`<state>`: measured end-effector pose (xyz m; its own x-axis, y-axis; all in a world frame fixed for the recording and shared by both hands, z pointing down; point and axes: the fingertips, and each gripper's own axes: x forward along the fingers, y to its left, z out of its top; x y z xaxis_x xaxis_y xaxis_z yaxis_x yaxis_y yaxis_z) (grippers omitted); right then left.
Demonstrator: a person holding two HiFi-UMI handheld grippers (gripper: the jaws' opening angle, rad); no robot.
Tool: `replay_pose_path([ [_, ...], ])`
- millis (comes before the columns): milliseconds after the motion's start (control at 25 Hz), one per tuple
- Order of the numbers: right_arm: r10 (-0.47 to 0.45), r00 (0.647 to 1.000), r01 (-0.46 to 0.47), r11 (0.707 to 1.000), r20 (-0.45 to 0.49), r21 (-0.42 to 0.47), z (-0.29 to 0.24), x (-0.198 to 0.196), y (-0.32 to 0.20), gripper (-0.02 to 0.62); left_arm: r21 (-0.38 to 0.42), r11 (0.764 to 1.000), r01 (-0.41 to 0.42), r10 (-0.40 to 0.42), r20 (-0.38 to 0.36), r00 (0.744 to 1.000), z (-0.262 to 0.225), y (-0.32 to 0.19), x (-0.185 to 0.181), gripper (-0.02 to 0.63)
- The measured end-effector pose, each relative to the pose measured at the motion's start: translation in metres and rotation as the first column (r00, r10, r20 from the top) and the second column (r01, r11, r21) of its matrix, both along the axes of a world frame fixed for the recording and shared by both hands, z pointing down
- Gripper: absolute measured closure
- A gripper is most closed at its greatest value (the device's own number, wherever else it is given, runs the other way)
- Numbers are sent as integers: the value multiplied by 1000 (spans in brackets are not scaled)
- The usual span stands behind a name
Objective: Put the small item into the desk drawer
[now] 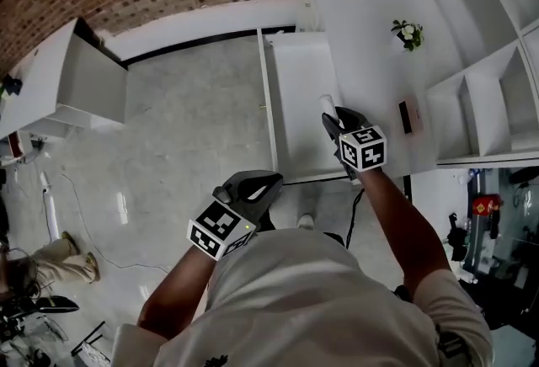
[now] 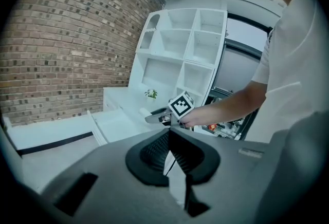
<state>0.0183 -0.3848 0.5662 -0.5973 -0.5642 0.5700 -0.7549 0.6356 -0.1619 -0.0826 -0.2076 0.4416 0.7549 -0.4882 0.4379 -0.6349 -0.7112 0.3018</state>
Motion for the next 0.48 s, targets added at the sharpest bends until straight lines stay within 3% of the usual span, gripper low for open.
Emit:
replay_pose_path([
  [240, 37, 994, -47, 994, -105, -95, 78, -25, -49, 459, -55, 998, -20, 20, 5, 1000, 15, -41, -39, 600],
  [480, 56, 988, -76, 988, -146, -137, 125, -52, -96, 459, -107, 994, -15, 16, 7, 1000, 39, -74, -79, 600],
])
